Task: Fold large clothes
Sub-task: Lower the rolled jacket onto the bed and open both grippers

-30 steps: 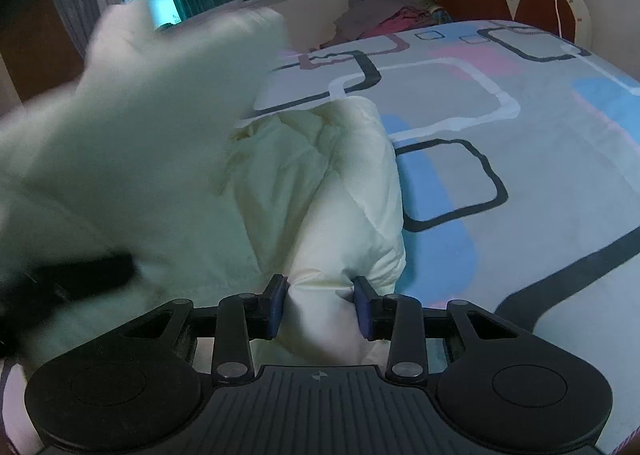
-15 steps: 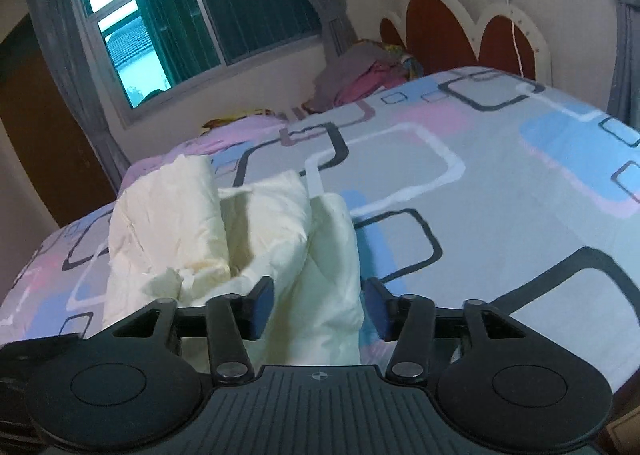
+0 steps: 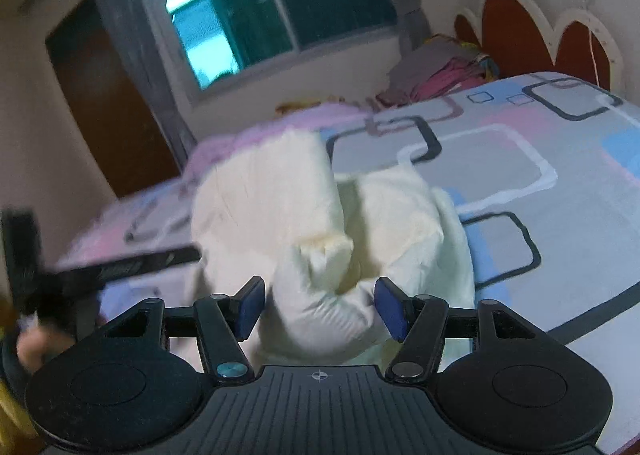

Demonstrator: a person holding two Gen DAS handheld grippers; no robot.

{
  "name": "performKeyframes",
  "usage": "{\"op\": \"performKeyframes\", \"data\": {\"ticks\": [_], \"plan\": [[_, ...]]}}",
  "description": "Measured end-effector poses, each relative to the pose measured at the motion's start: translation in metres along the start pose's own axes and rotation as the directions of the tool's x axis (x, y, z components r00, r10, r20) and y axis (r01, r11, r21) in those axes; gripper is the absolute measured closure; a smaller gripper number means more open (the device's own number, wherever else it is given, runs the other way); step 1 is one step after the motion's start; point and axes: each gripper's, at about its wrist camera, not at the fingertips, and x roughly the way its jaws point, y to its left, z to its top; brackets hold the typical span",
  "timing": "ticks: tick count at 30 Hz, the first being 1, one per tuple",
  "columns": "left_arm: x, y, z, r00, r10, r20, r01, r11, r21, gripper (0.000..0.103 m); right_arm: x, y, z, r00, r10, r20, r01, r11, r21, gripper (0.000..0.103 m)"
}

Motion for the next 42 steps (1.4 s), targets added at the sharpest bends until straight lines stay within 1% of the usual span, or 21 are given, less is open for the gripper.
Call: {"op": "performKeyframes", "data": {"ticks": [2,3,4,5,7,10,12,14,16,18,19,20,21,24,26,28,31,33,37,40,42], "plan": [[0.014,-0.007,-0.005,1.0,-0.007,-0.005,0.007,1.0,0.012,0.06,0.007,-0.008,-0.009,0.999,-0.03,-0.036,0.03,1.0,-0.008,0.067],[0.021,-0.012,-0.007,1.0,-0.015,-0.009,0.016,1.0,0.025,0.06,0.01,-0.014,-0.014,0.997,-0.054,-0.054,0.054,0.999,-0.006,0.072],[0.026,-0.015,-0.008,0.999,-0.029,-0.017,0.03,0.999,0.026,0.06,0.013,-0.021,-0.019,0.995,-0.068,-0.071,0.068,0.998,0.0,0.079],[0.033,-0.02,-0.008,0.999,-0.045,-0.025,0.046,0.999,0.025,0.06,0.015,-0.026,-0.025,0.993,-0.083,-0.085,0.083,0.997,0.003,0.083],[0.041,-0.031,-0.011,0.997,-0.068,-0.033,0.07,0.996,0.052,0.059,0.02,-0.034,-0.039,0.986,-0.133,-0.097,0.133,0.991,-0.011,0.084],[0.053,-0.049,-0.02,0.996,-0.086,-0.039,0.089,0.992,0.089,0.058,0.03,-0.058,-0.057,0.98,-0.144,-0.141,0.154,0.986,0.063,0.084],[0.058,-0.052,-0.024,0.996,-0.077,-0.044,0.081,0.992,0.1,0.058,0.032,-0.065,-0.061,0.979,-0.132,-0.157,0.148,0.985,0.093,0.084],[0.057,-0.053,-0.023,0.997,-0.06,-0.054,0.066,0.992,0.107,0.059,0.021,-0.066,-0.05,0.98,-0.138,-0.144,0.155,0.981,0.116,0.084],[0.05,-0.053,-0.019,0.997,-0.047,-0.059,0.054,0.992,0.112,0.059,0.002,-0.062,-0.032,0.988,-0.139,-0.068,0.146,0.982,0.119,0.083],[0.043,-0.054,-0.013,0.998,-0.04,-0.058,0.046,0.993,0.109,0.06,-0.009,-0.053,-0.009,0.987,-0.159,0.014,0.157,0.983,0.099,0.082],[0.036,-0.055,-0.011,0.998,-0.04,-0.052,0.045,0.994,0.099,0.06,-0.008,-0.05,0.001,0.987,-0.157,0.046,0.152,0.984,0.097,0.074],[0.032,-0.054,-0.009,0.998,-0.043,-0.046,0.047,0.995,0.091,0.058,-0.003,-0.048,0.009,0.985,-0.156,0.071,0.149,0.984,0.092,0.059],[0.028,-0.054,-0.007,0.998,-0.046,-0.033,0.048,0.995,0.084,0.058,0.005,-0.044,0.018,0.981,-0.164,0.1,0.156,0.984,0.083,0.055],[0.017,-0.052,0.001,1.0,-0.024,0.02,0.023,0.997,0.068,0.057,0.036,-0.036,0.04,0.974,-0.16,0.157,0.152,0.986,0.064,0.054],[0.016,-0.047,0.009,0.999,-0.007,0.047,0.004,0.999,0.046,0.052,0.06,-0.033,0.047,0.974,-0.161,0.159,0.156,0.987,0.042,0.055],[0.024,-0.043,0.013,0.998,0.031,0.058,-0.033,0.999,0.036,0.048,0.087,-0.034,0.049,0.969,-0.2,0.143,0.2,0.98,0.016,0.055],[0.049,-0.032,0.011,0.996,0.08,0.024,-0.08,0.997,0.008,0.043,0.119,-0.046,0.039,0.963,-0.248,0.11,0.247,0.969,0.017,0.055],[0.062,-0.029,0.006,0.995,0.098,0.018,-0.098,0.995,-0.005,0.033,0.13,-0.051,0.032,0.959,-0.268,0.095,0.269,0.963,0.002,0.055],[0.072,-0.033,-0.004,0.99,0.137,0.029,-0.138,0.99,0.006,0.028,0.15,-0.069,0.023,0.957,-0.28,0.07,0.282,0.959,-0.016,0.054],[0.08,-0.033,-0.005,0.989,0.148,0.018,-0.148,0.989,-0.001,0.026,0.163,-0.083,0.021,0.957,-0.287,0.049,0.287,0.958,0.01,0.046],[0.084,-0.033,-0.006,0.988,0.157,0.012,-0.157,0.988,-0.007,0.025,0.174,-0.095,0.02,0.963,-0.27,0.018,0.269,0.962,0.045,0.042]]}}
